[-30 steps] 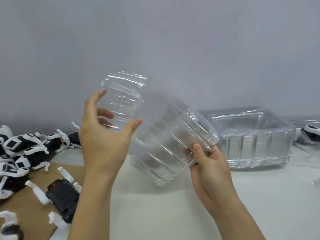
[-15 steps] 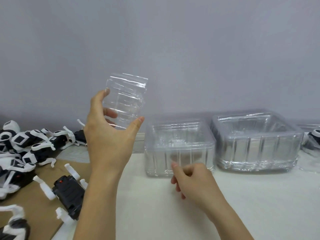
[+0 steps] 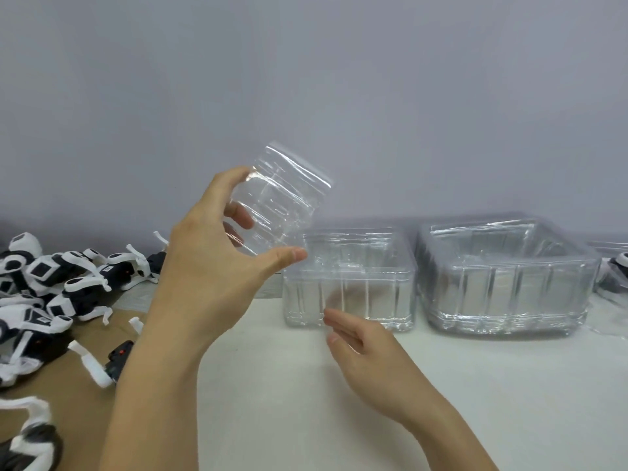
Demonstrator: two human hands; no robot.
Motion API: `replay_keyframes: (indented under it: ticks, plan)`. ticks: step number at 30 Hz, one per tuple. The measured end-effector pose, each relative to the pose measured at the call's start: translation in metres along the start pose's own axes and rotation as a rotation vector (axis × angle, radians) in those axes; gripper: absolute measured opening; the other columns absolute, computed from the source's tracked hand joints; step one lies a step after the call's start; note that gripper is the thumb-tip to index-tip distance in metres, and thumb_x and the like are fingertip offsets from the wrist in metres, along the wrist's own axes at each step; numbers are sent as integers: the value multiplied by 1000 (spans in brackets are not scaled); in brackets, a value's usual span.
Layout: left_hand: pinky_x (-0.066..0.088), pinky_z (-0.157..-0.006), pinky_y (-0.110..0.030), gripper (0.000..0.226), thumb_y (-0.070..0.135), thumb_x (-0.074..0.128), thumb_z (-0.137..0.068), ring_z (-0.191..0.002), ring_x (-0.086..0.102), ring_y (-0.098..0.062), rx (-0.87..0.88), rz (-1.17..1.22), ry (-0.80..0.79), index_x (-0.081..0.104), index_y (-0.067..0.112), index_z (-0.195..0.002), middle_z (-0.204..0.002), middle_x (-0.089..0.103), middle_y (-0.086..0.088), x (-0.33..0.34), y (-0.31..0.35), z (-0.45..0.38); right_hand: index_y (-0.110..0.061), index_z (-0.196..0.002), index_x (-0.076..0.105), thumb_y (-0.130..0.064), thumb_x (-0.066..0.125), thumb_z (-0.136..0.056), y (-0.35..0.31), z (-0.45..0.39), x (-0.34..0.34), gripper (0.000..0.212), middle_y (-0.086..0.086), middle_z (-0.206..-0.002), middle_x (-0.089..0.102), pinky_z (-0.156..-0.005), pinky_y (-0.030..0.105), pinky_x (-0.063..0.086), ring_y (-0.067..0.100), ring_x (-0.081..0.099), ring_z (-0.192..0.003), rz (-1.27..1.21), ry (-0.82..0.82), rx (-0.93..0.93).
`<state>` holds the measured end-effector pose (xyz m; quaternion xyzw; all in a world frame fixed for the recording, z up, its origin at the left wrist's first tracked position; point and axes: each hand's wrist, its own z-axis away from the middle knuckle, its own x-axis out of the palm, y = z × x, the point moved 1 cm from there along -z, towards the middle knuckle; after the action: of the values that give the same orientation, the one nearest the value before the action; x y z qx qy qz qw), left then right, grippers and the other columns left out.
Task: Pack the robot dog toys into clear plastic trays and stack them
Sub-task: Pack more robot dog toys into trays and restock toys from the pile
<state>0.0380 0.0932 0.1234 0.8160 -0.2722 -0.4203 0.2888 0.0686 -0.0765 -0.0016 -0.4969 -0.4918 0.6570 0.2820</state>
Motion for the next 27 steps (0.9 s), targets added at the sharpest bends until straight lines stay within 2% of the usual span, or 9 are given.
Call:
replay_keyframes:
  ticks: [2,5,8,12,15,17,20,24,27]
  plan:
    - [42,-67,-16,93,65,77,-43,-82,55,-6,4,-6,-61,50,52,-131,-93,58,15,-7,7,1,-27,-138,56,-19,50,-101,-1,-1,-3,38,-20,-133,59,-106,14,39,-11,52,-120,-22,45,10]
    - [46,-69,-20,84,68,76,-42,-80,57,-8,35,-15,-96,56,56,-123,-88,61,15,-18,17,2,-29,-108,71,-13,50,-100,-2,-1,-12,28,-14,-98,75,-89,28,56,-2,69,-93,-119,155,34]
    - [55,-72,-33,81,78,79,-44,-78,61,-10,103,-15,-77,57,60,-120,-90,63,18,-32,28,3,-24,-97,73,-9,49,-101,-4,1,-28,29,-5,-84,76,-68,22,55,10,74,-78,-239,225,22]
    - [57,-70,-42,71,77,70,-43,-76,64,-10,164,-59,-182,56,69,-112,-93,66,19,-41,41,8,-17,-96,75,-9,50,-101,-10,4,-46,27,7,-86,76,-65,20,54,22,75,-81,-464,260,-23]
    - [52,-67,-34,70,75,72,-38,-73,63,-7,162,-101,-349,59,69,-107,-91,68,21,-38,51,15,-10,-100,72,-13,49,-103,-17,6,-60,24,8,-85,76,-65,25,54,22,75,-78,-613,315,-12]
    - [47,-65,-30,70,70,83,-35,-70,63,-9,131,-96,-449,64,61,-102,-87,68,19,-31,58,16,-11,-104,70,-15,45,-104,-21,9,-69,26,6,-87,76,-67,30,52,23,74,-78,-694,340,5]
    - [48,-61,-24,53,56,91,-39,-68,60,-7,72,-168,-543,69,50,-88,-84,63,20,-14,61,16,-16,-112,69,-20,44,-104,-26,16,-81,27,2,-99,76,-68,34,54,24,74,-83,-795,358,47]
    - [41,-46,-12,41,53,92,-49,-53,52,1,-28,-279,-715,69,51,-84,-83,56,28,3,64,20,-15,-117,69,-39,42,-102,-28,22,-94,39,8,-105,71,-71,41,53,22,73,-78,-811,381,77]
    - [40,-43,-12,46,52,95,-51,-53,55,1,-93,-371,-812,68,47,-88,-76,61,17,17,66,26,-18,-118,70,-49,47,-95,-26,26,-102,45,13,-114,71,-83,49,53,25,72,-86,-752,363,43]
